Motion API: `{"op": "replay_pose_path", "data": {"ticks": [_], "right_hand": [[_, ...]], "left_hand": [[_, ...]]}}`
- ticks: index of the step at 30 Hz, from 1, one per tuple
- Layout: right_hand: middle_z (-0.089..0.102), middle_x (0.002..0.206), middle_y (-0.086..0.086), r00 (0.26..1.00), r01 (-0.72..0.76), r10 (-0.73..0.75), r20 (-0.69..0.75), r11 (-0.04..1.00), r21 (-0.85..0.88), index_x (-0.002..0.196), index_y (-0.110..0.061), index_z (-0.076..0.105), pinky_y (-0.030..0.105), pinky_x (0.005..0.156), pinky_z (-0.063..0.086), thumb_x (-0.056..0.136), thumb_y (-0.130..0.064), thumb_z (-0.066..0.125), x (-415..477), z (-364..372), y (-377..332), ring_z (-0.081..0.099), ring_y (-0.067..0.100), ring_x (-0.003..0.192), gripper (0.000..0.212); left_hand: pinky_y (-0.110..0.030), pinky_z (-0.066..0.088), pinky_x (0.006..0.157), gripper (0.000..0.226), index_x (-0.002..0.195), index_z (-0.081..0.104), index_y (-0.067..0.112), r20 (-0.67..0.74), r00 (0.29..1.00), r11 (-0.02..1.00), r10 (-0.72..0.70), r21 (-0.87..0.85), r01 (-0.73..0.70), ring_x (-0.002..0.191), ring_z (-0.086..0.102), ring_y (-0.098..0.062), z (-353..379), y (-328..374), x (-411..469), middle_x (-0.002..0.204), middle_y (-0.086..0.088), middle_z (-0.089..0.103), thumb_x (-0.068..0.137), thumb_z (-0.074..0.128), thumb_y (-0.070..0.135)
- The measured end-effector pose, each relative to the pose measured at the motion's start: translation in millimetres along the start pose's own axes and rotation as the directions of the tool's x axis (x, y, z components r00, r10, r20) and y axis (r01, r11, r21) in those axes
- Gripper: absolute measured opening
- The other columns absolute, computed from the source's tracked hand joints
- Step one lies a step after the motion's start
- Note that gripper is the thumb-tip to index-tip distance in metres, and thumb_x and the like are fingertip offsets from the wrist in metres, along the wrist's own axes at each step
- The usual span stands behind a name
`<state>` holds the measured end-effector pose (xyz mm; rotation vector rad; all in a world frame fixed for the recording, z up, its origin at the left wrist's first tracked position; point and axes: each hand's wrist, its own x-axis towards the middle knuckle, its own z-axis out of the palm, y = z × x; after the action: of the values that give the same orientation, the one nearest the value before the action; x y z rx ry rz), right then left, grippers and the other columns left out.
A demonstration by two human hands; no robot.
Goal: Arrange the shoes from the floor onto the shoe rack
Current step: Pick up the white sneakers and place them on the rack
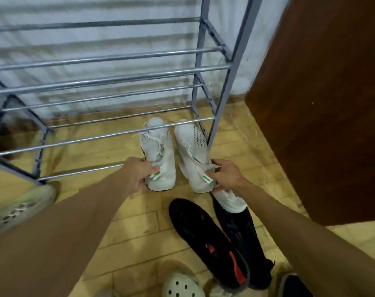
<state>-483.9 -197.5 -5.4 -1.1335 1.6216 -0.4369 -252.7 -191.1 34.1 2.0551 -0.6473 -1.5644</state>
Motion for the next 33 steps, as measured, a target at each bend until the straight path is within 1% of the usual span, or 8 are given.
{"op": "replay_pose_path", "data": {"ticks": [3, 6, 9, 17, 23, 25, 29, 33], "right_hand": [[0.064, 0.116, 0.001, 0.999, 0.026, -0.028, -0.037, 0.998, -0.049, 0.132, -0.012, 0.058, 0.050, 0.090, 0.055, 0.084, -0.018, 0.072, 35, 8, -14, 0.066, 0.031, 0.106, 0.050], [0.067, 0.116, 0.006, 0.998, 0.034, -0.036, -0.060, 0.998, -0.045, 0.131, -0.013, 0.059, 0.051, 0.087, 0.056, 0.083, -0.020, 0.072, 63, 13, -25, 0.066, 0.030, 0.104, 0.050], [0.066, 0.102, 0.006, 0.991, 0.073, -0.084, -0.108, 0.992, -0.099, 0.124, -0.007, 0.062, 0.050, 0.087, 0.056, 0.085, -0.018, 0.070, 88, 20, -34, 0.066, 0.031, 0.101, 0.042], [0.067, 0.115, 0.015, 0.969, 0.024, -0.074, -0.237, 0.978, -0.205, 0.115, -0.008, 0.064, 0.036, 0.093, 0.051, 0.090, -0.024, 0.061, 116, 31, -34, 0.061, 0.032, 0.109, 0.030], [0.062, 0.091, 0.011, 0.979, 0.004, -0.052, -0.198, 0.972, -0.234, 0.085, -0.009, 0.061, 0.034, 0.077, 0.048, 0.092, -0.037, 0.058, 111, 18, -30, 0.064, 0.033, 0.100, 0.028], [0.065, 0.088, 0.016, 0.981, -0.011, -0.032, -0.190, 0.976, -0.219, 0.078, -0.003, 0.062, 0.039, 0.078, 0.053, 0.094, -0.034, 0.055, 100, 10, -28, 0.066, 0.035, 0.095, 0.035], [0.064, 0.119, 0.024, 0.992, -0.053, 0.015, -0.129, 0.953, -0.300, 0.117, 0.010, 0.061, 0.046, 0.095, 0.051, 0.092, -0.026, 0.056, 64, -17, -19, 0.062, 0.038, 0.108, 0.044], [0.054, 0.138, 0.013, 0.999, -0.047, 0.038, -0.029, 0.886, -0.461, 0.131, -0.004, 0.056, 0.032, 0.098, 0.043, 0.093, -0.032, 0.056, 18, -51, -1, 0.053, 0.029, 0.124, 0.047]], "left_hand": [[-0.046, 0.057, 0.081, 0.031, 0.106, 0.063, -0.005, -0.079, 0.997, 1.000, 0.010, -0.015, -0.011, 0.092, 0.065, -0.031, 1, 6, 36, 0.109, -0.017, 0.067, 0.078, 0.075, 0.003], [-0.030, 0.051, 0.054, 0.024, 0.103, 0.064, 0.004, -0.096, 0.995, 0.996, 0.029, -0.083, -0.037, 0.070, 0.060, -0.020, 9, 9, 62, 0.096, -0.012, 0.065, 0.081, 0.071, 0.000], [-0.023, 0.049, 0.049, 0.030, 0.112, 0.065, 0.006, -0.111, 0.991, 0.985, 0.072, -0.147, -0.088, 0.075, 0.060, -0.018, 21, 14, 88, 0.095, -0.007, 0.066, 0.082, 0.069, 0.001], [-0.041, 0.053, 0.095, 0.041, 0.117, 0.069, 0.015, -0.277, 0.952, 0.981, 0.131, -0.100, -0.164, 0.104, 0.066, -0.028, 45, 19, 139, 0.115, -0.007, 0.070, 0.077, 0.076, 0.018], [-0.037, 0.050, 0.077, 0.038, 0.122, 0.059, 0.005, -0.245, 0.966, 0.996, 0.080, -0.021, -0.088, 0.090, 0.061, -0.027, 43, 25, 121, 0.105, -0.012, 0.063, 0.090, 0.057, 0.025], [-0.037, 0.049, 0.085, 0.046, 0.129, 0.052, 0.003, -0.225, 0.973, 0.999, 0.045, 0.001, -0.046, 0.103, 0.058, -0.030, 44, 25, 106, 0.117, -0.014, 0.058, 0.089, 0.059, 0.023], [-0.035, 0.048, 0.082, 0.039, 0.122, 0.056, 0.001, -0.125, 0.987, 0.978, 0.103, 0.192, -0.078, 0.110, 0.057, -0.035, 52, 14, 61, 0.120, -0.020, 0.059, 0.087, 0.057, 0.017], [-0.027, 0.039, 0.058, 0.014, 0.078, 0.055, 0.005, 0.097, 0.975, 0.877, 0.199, 0.427, -0.222, 0.072, 0.053, -0.021, 63, 7, 8, 0.078, -0.011, 0.053, 0.085, 0.056, 0.017]]}}
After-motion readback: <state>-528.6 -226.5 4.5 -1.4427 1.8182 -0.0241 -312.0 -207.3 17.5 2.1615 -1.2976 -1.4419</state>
